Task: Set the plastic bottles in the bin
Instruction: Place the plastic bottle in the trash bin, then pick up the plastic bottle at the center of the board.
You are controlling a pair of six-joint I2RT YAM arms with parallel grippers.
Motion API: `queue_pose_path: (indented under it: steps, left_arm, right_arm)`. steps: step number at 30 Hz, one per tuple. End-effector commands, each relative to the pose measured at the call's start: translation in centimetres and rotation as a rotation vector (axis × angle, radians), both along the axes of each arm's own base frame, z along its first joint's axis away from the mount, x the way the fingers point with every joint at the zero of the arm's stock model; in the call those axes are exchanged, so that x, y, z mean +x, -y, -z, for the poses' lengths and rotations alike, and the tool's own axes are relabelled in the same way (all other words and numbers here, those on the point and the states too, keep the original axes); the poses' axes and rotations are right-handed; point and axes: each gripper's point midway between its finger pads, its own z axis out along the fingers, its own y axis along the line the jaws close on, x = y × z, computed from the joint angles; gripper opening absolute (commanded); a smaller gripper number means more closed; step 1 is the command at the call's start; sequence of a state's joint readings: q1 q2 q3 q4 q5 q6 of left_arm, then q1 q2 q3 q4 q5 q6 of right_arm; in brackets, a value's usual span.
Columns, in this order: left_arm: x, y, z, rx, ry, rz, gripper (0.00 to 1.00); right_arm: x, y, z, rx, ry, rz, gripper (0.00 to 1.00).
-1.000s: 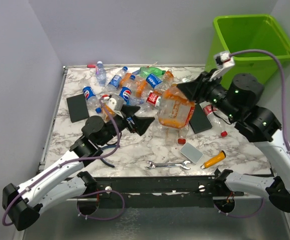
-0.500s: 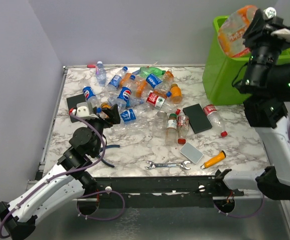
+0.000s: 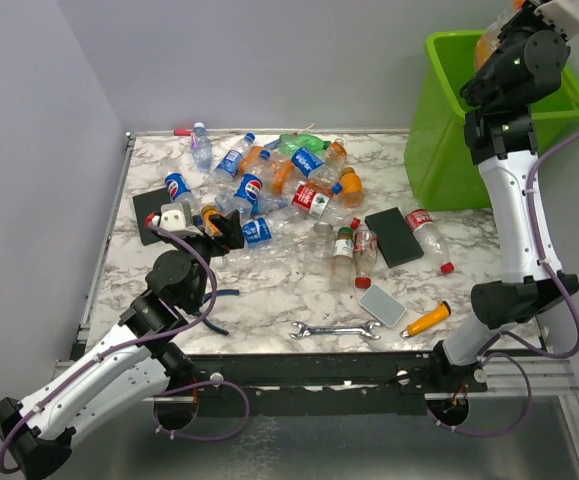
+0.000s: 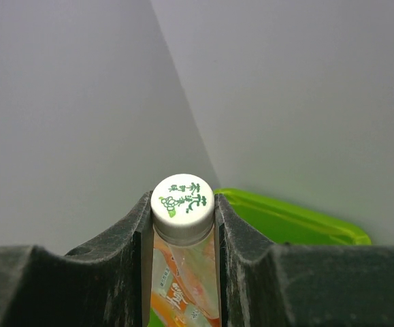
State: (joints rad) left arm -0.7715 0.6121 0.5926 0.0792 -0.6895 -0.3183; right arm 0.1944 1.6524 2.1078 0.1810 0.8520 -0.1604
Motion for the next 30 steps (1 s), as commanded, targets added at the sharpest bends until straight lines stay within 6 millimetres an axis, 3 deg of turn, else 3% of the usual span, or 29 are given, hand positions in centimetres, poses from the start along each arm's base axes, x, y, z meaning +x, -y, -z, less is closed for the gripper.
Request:
queue_pose_path:
  steps: [1, 7, 13, 17, 21, 24, 27, 30]
  left_arm:
    - [-0.1, 0.8, 0.0, -0.013, -0.006, 0.043, 0.99]
    - [-0.1, 1.1, 0.2, -0.01, -0.012, 0.056, 0.99]
    - [0.0, 1.3, 0.4, -0.002, -0.019, 0.06, 0.99]
    - [0.1, 1.4, 0.6, 0.003, -0.024, 0.065, 0.99]
    - [0.1, 1.5, 0.7, 0.008, -0.028, 0.063, 0.99]
    - [0.2, 1.4, 0.9, 0.013, -0.032, 0.055, 0.99]
    - [0.3, 1.3, 1.0, 0.014, -0.036, 0.046, 0.99]
    - [0.4, 1.0, 0.9, 0.005, -0.04, 0.026, 0.99]
  right_arm:
    - [1.7, 2.9, 0.9, 0.079, 0.036, 0.029, 0.01]
    - [5.0, 4.5, 7.1, 0.173, -0.11, -0.001, 0.01]
    - [6.1, 3.3, 9.9, 0.198, -0.169, -0.11, 0.37]
    - [6.0, 2.4, 8.9, 0.192, -0.164, -0.169, 0.55]
    - [5.1, 1.7, 6.4, 0.186, -0.116, -0.223, 0.71]
    - [4.0, 0.7, 4.3, 0.182, -0.071, -0.29, 0.78]
    - [2.3, -1.6, 1.8, 0.169, -0.021, -0.406, 0.8]
    - [0.4, -6.1, -0.2, 0.136, 0.003, -0.563, 0.81]
